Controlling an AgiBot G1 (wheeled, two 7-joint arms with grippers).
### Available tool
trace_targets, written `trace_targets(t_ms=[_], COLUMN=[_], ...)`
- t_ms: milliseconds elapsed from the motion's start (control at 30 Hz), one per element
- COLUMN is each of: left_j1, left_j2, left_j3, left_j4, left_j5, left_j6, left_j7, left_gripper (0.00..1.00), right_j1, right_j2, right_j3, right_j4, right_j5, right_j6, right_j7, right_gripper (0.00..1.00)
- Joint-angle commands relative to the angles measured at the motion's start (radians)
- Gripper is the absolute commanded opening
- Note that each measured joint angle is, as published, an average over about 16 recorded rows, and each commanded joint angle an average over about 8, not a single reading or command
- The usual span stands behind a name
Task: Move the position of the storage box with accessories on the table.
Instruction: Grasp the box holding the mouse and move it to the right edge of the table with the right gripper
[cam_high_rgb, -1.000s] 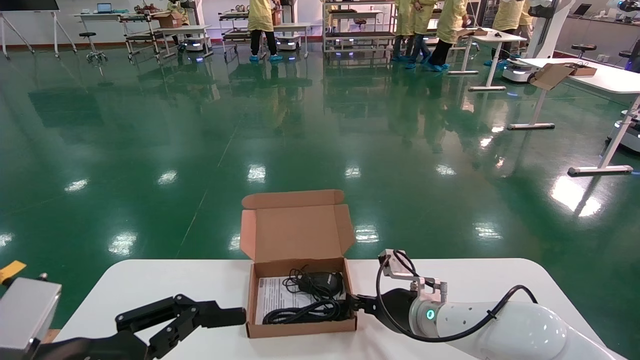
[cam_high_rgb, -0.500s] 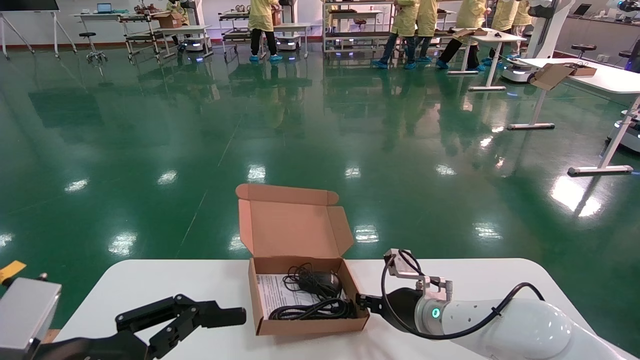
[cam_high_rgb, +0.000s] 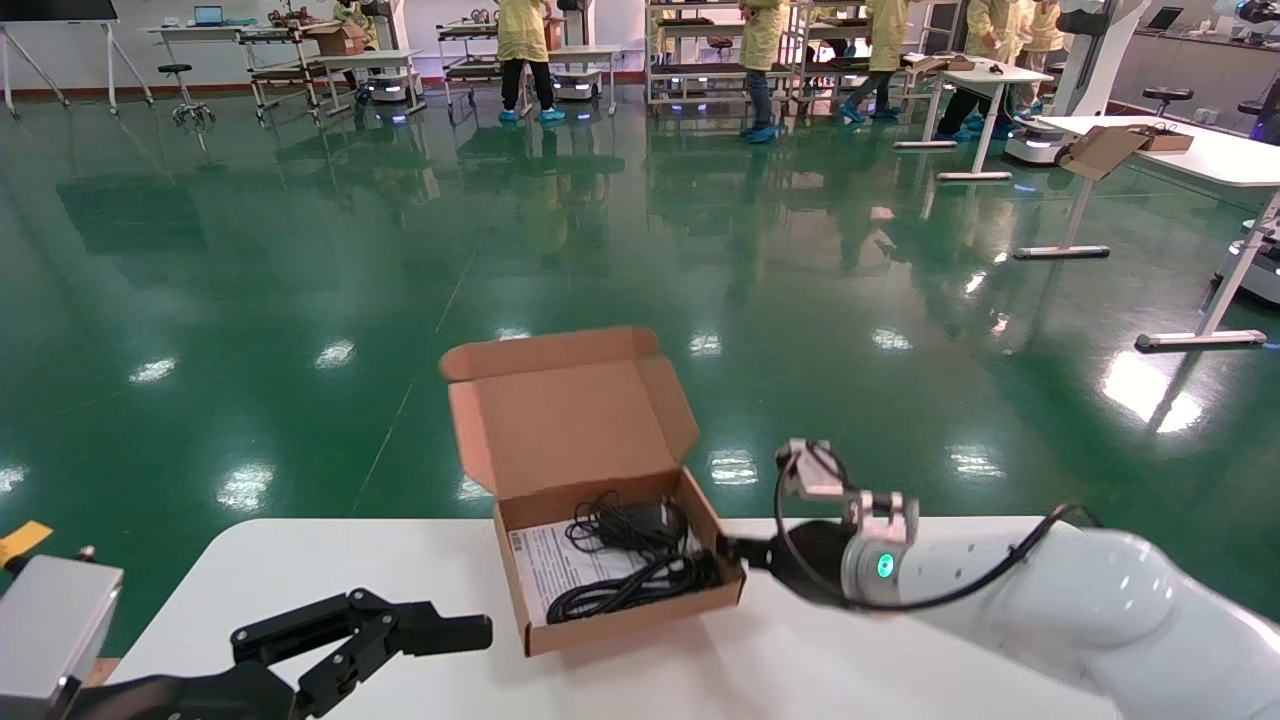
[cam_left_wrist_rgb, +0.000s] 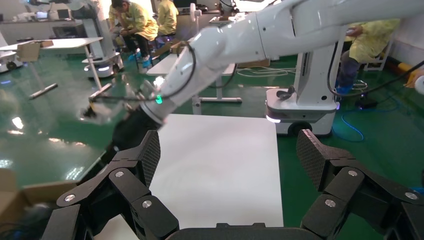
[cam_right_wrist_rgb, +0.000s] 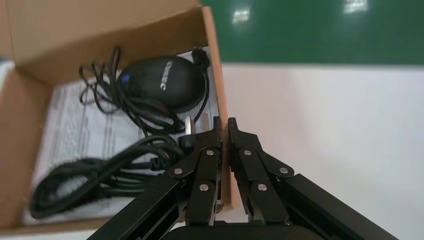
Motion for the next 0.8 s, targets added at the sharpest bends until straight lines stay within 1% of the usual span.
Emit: trace_targets(t_ms=[33, 133, 200, 367, 500, 800], left_j1=[0.0, 0.0, 0.0, 0.0, 0.0, 0.0], left_j2=[0.0, 0.0, 0.0, 0.0, 0.0, 0.0], left_j3=[0.0, 0.0, 0.0, 0.0, 0.0, 0.0], left_j4=[0.0, 0.0, 0.0, 0.0, 0.0, 0.0], left_j5=[0.0, 0.0, 0.0, 0.0, 0.0, 0.0], left_j6=[0.0, 0.0, 0.0, 0.0, 0.0, 0.0], left_j7=[0.0, 0.0, 0.0, 0.0, 0.0, 0.0], left_gripper=[1.0, 1.0, 1.0, 1.0, 1.0, 1.0], right_j1=[0.015, 0.053, 0.083, 0.159, 0.211, 0.287], right_j2=[0.001, 0.011, 0.025, 0.083, 0.144, 0.304], right_j3=[0.004, 0.009, 0.013, 0.022, 0.028, 0.039], right_j4=[-0.006, -0.023, -0.035, -0.064, -0.091, -0.142], right_j5=[0.009, 0.017, 0.022, 0.034, 0.041, 0.052], right_j6=[-0.005, -0.032, -0.065, -0.187, -0.272, -0.408], right_j7=[-0.011, -0.032, -0.048, -0.095, -0.136, -0.222], right_gripper=[0.0, 0.0, 0.0, 0.0, 0.0, 0.0])
